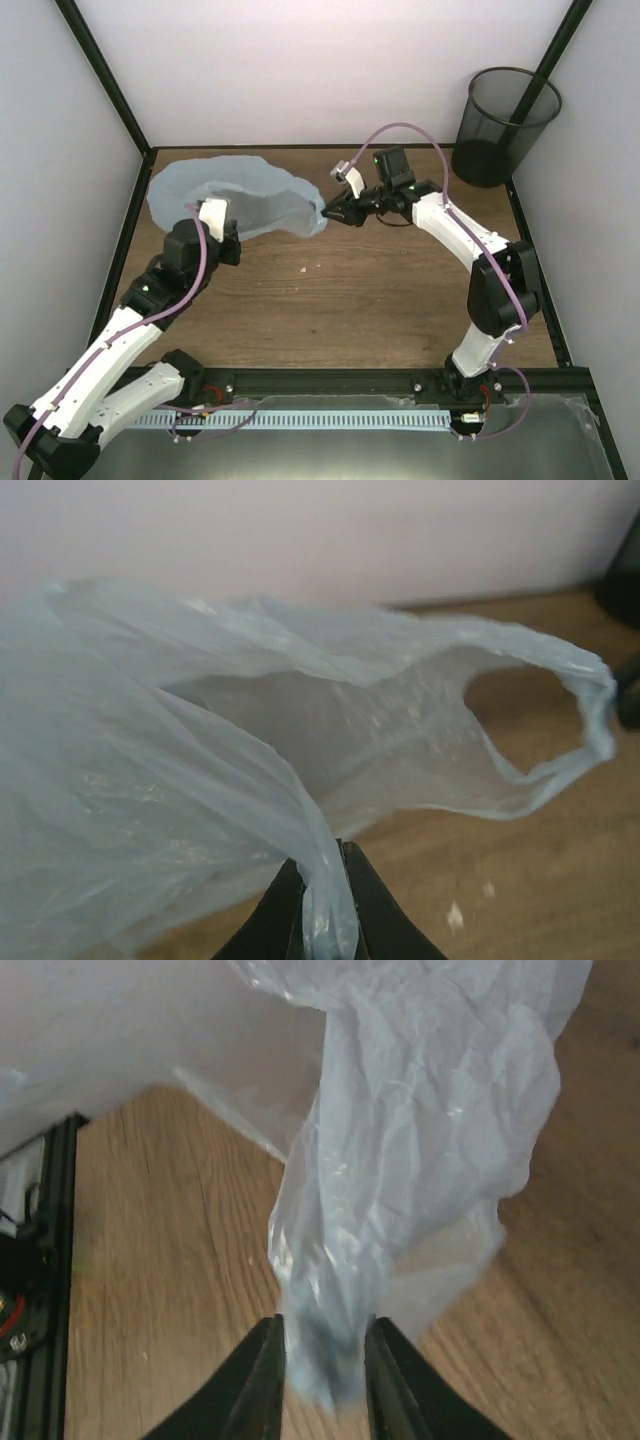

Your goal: Put the trash bags into the trash bin

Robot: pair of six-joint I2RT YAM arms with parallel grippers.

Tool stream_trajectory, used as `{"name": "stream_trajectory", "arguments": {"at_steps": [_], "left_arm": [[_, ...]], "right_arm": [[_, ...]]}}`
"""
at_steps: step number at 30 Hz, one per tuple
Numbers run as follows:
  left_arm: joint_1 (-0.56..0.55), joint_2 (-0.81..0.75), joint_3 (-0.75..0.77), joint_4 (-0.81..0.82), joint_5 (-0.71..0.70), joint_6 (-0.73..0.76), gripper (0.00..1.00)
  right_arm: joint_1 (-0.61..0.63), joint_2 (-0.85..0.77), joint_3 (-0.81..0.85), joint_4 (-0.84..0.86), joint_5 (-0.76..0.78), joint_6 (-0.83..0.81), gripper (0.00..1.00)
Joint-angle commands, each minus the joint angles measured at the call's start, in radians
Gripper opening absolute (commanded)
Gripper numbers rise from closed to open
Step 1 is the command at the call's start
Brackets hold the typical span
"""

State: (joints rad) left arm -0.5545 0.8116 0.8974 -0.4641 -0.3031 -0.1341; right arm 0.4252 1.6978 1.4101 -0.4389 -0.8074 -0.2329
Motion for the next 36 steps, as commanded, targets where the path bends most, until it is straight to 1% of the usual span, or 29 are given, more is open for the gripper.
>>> {"name": "stream_trajectory", "arguments": {"at_steps": [1,3,5,8,9,12,15,19,22,26,29,32,34,36], "left_arm": [[0.002,-0.027,-0.117,0.011,0.159,-0.032,0.04],[0.003,-0.031,-0.153,0.027,0.172,-0.029,0.04],[0.002,-0.074,-0.175,0.039,0.159,-0.042,0.04],[0.002,-0.095,-0.153,0.020,0.155,-0.047,0.04],[0.002,-0.096,-0.141,0.013,0.156,-0.045,0.04],[0.002,-0.086,-0.134,0.008,0.160,-0.033,0.04],[0.002,-0.066,-0.158,0.031,0.168,-0.033,0.04],[0.002,-0.075,-0.197,0.070,0.195,-0.052,0.04],[0.002,-0.104,-0.207,0.071,0.172,-0.056,0.04],[0.002,-0.132,-0.226,0.074,0.154,-0.053,0.04],[0.002,-0.122,-0.222,0.065,0.137,-0.055,0.04],[0.003,-0.119,-0.218,0.057,0.135,-0.054,0.04],[0.002,-0.122,-0.217,0.055,0.133,-0.053,0.04],[0.002,-0.127,-0.217,0.055,0.136,-0.053,0.04]], "right_arm": [[-0.001,-0.038,-0.055,-0.006,-0.016,-0.001,0.28],[-0.001,-0.064,-0.073,-0.041,-0.009,-0.006,0.32],[-0.003,-0.107,-0.087,-0.087,0.016,-0.032,0.36],[-0.014,-0.192,-0.093,-0.152,0.103,-0.090,0.43],[-0.021,-0.216,-0.090,-0.166,0.153,-0.101,0.45],[-0.061,-0.267,-0.076,-0.189,0.229,-0.122,0.50],[-0.115,-0.268,-0.025,-0.228,0.264,-0.142,0.53],[-0.199,-0.209,0.107,-0.292,0.320,-0.159,0.55],[-0.274,-0.143,0.229,-0.333,0.361,-0.179,0.59],[-0.375,-0.034,0.398,-0.374,0.376,-0.208,0.62],[-0.417,0.049,0.533,-0.403,0.424,-0.233,0.66],[-0.438,0.134,0.678,-0.450,0.476,-0.252,0.66],[-0.454,0.182,0.751,-0.458,0.518,-0.270,0.67],[-0.469,0.212,0.773,-0.431,0.549,-0.279,0.72]]}}
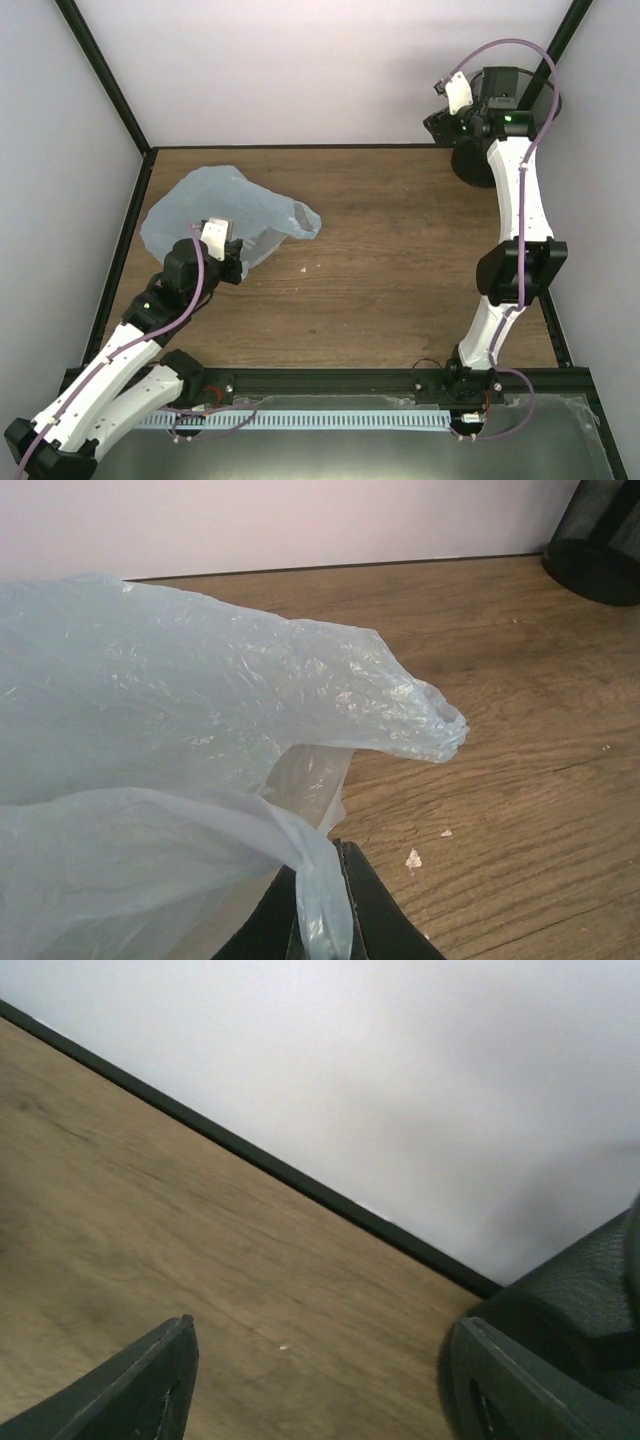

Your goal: Put the trash bags into the trash bin

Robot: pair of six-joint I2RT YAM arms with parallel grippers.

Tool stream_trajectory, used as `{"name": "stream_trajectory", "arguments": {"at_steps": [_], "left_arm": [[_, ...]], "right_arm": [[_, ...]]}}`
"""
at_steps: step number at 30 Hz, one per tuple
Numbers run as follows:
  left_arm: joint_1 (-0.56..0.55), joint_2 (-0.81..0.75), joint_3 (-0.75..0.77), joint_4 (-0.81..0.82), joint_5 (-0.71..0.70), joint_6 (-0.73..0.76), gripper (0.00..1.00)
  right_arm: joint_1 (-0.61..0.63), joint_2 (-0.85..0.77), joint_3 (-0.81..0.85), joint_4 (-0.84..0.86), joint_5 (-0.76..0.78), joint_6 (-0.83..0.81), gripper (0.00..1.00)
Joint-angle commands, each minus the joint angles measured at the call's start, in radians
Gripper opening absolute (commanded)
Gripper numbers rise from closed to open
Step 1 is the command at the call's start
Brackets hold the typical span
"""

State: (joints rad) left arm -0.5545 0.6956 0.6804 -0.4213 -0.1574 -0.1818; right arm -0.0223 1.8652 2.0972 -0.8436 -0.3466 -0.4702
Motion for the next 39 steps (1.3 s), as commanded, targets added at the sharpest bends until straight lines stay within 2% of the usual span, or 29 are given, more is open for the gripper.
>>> {"name": "stream_trajectory", "arguments": {"at_steps": [1,5,9,13,24,32,39], "left_arm": [[0.001,-0.013,0.000,0.012,-0.003,-0.005,0.04],[0.002,-0.016,0.000,0.010,0.003,-0.004,0.04],[0.001,-0.024,0.002,0.007,-0.001,-0.002,0.04],[0.001,-0.033,0.001,0.007,0.001,-0.001,0.04],[0.001,-0.036,-0.001,0.009,0.013,0.001,0.04],[0.001,-0.042,-0.006,0.013,0.012,0.004,0.04],[0.001,-0.031,-0.006,0.017,0.020,0.002,0.05]], "right_arm": [[-0.028,0.055,0.090,-0.007,0.103,-0.046,0.74],[-0.037,0.108,0.122,0.054,0.179,-0.078,0.82],[-0.047,0.182,0.194,0.070,0.245,-0.101,0.84],[-0.061,0.237,0.252,0.078,0.266,-0.099,0.84],[-0.089,0.302,0.283,0.123,0.298,-0.106,0.85],[-0.132,0.329,0.298,0.094,0.232,-0.136,0.83],[-0.131,0.278,0.276,-0.021,0.083,-0.206,0.72]]}}
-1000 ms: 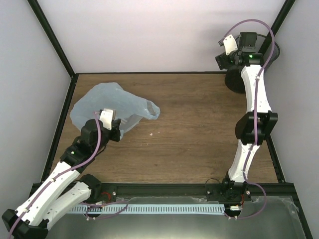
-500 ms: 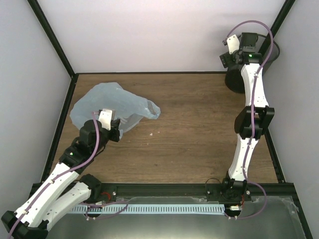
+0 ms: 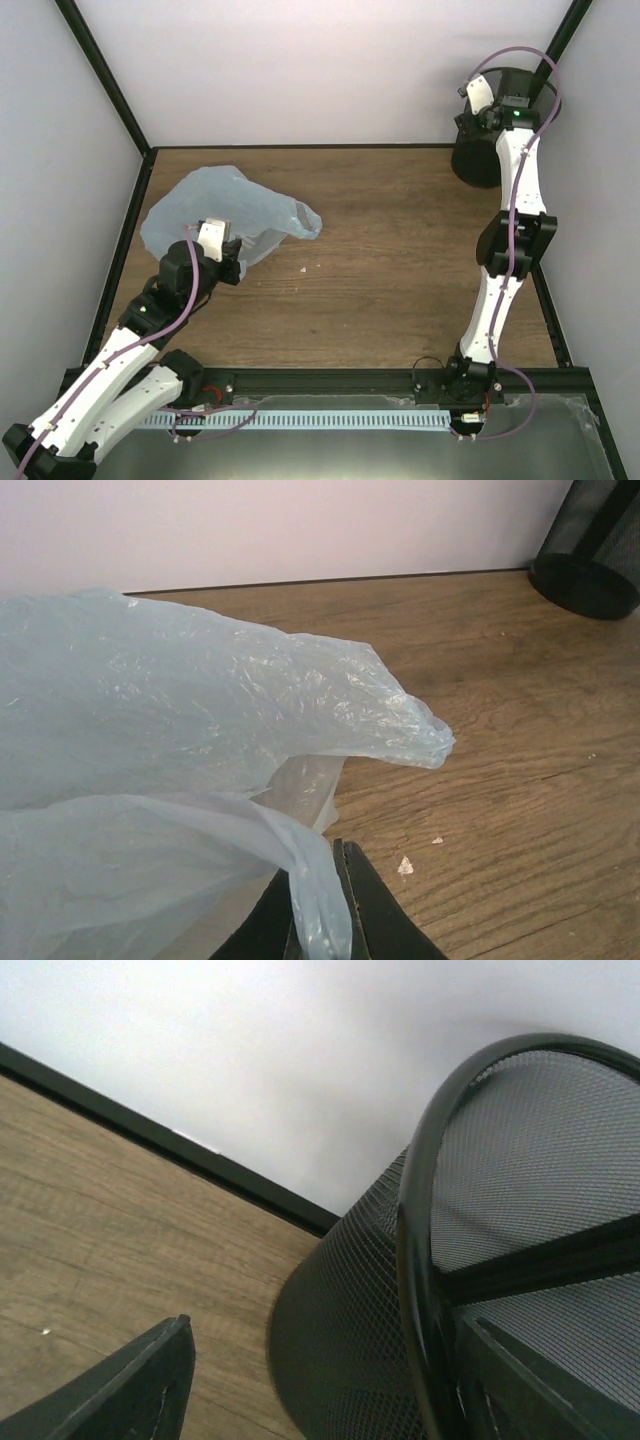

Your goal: Put the trash bags into the trash bin

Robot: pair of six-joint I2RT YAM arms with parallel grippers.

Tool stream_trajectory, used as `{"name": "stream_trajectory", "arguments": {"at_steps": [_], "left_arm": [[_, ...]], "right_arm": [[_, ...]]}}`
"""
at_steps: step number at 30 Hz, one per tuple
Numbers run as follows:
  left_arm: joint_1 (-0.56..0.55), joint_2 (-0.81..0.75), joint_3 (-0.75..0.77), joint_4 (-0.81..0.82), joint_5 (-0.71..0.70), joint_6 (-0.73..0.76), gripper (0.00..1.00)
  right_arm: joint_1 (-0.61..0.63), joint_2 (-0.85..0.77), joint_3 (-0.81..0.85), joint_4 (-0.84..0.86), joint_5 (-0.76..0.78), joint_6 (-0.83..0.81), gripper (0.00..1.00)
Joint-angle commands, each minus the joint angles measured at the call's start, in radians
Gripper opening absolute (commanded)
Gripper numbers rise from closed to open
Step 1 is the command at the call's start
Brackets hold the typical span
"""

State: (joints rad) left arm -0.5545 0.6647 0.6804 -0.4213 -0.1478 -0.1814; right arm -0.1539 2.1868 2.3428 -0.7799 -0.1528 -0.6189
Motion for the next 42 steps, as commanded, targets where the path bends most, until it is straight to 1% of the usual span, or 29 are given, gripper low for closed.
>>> {"name": "stream_trajectory", "arguments": {"at_steps": [1,5,8,13,17,19,24,31,36,42], "left_arm": [[0.001,0.003,-0.007,0.018,0.011,0.002,0.06],[0.001,0.010,-0.007,0.018,0.015,0.003,0.07],[0.001,0.008,-0.008,0.018,0.014,0.003,0.07],[0.001,0.006,-0.007,0.019,0.014,0.003,0.07],[0.001,0.008,-0.007,0.018,0.014,0.003,0.07],[0.001,0.008,-0.008,0.019,0.014,0.003,0.07],[0.001,0.006,-0.007,0.018,0.013,0.004,0.07],[0.001,0.004,-0.007,0.019,0.013,0.004,0.07],[0.001,0.003,-0.007,0.019,0.013,0.003,0.07],[0.001,0.001,-0.007,0.018,0.013,0.003,0.07]], "right_arm": [[0.005,-0.050,0.020,-0.100,-0.115,-0.070,0.70],[0.012,-0.053,0.016,-0.198,-0.133,-0.107,0.61],[0.015,-0.054,0.013,-0.246,-0.155,-0.103,0.56],[0.023,-0.080,-0.028,-0.263,-0.171,-0.106,0.51],[0.041,-0.105,-0.066,-0.271,-0.162,-0.127,0.42],[0.058,-0.120,-0.087,-0.280,-0.151,-0.138,0.38],[0.112,-0.182,-0.166,-0.294,-0.153,-0.152,0.23],[0.220,-0.266,-0.245,-0.341,-0.182,-0.138,0.08],[0.337,-0.319,-0.308,-0.385,-0.190,-0.121,0.06],[0.481,-0.407,-0.413,-0.403,-0.183,-0.111,0.06]]}}
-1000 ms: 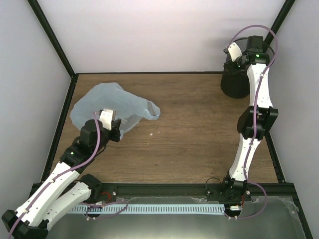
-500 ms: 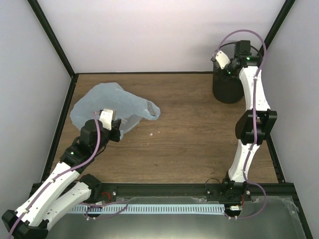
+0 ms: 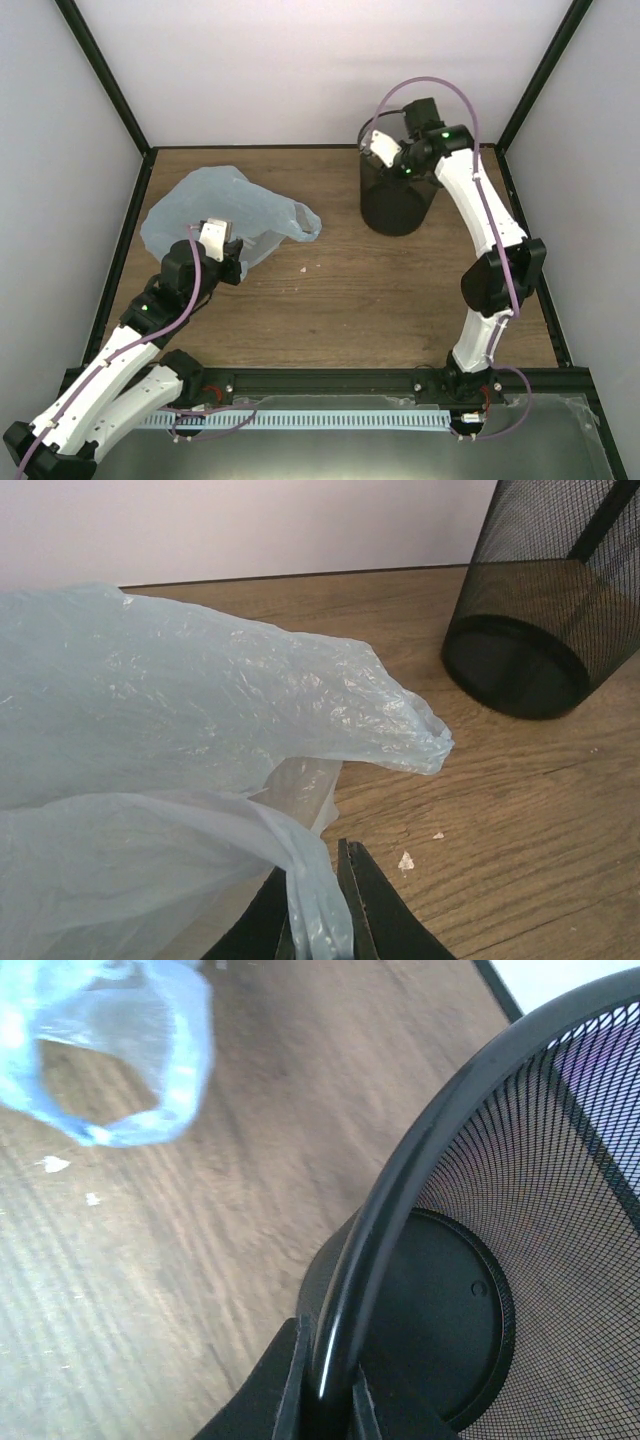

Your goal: Put the trash bags into the trash bin

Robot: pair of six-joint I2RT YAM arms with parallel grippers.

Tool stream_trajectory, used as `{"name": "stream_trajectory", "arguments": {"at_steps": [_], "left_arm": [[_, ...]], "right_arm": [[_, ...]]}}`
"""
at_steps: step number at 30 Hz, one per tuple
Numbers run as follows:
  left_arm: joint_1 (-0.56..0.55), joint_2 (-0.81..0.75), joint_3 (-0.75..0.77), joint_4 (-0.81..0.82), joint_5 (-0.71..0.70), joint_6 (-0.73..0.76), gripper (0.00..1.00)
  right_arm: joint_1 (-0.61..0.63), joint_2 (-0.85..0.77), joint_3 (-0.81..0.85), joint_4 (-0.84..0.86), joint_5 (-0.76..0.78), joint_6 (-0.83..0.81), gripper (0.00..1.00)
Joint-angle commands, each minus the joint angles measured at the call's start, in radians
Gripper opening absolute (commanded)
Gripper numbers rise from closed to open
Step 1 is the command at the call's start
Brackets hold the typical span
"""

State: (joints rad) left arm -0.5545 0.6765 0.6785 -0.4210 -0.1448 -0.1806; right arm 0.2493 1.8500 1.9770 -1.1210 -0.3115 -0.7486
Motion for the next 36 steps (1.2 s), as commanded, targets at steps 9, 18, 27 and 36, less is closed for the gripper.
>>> {"name": "stream_trajectory", "arguments": {"at_steps": [9,18,27,36], "left_arm": [[0.001,-0.012,-0.005,0.018,0.003,0.003,0.07],[0.001,-0.015,-0.006,0.020,-0.001,0.003,0.07],[0.001,-0.007,-0.009,0.019,-0.015,0.001,0.08],[0.001,-0.002,-0.003,0.015,-0.036,-0.001,0.06]], "right_arm": [[0.257,-0.193,-0.209,-0.076,0.054,0.019,0.05],[0.349,-0.309,-0.293,-0.113,0.037,0.029,0.05],[0.354,-0.377,-0.397,-0.074,-0.054,0.046,0.26],[0.354,-0.497,-0.338,0.065,-0.216,0.165,0.64]]}}
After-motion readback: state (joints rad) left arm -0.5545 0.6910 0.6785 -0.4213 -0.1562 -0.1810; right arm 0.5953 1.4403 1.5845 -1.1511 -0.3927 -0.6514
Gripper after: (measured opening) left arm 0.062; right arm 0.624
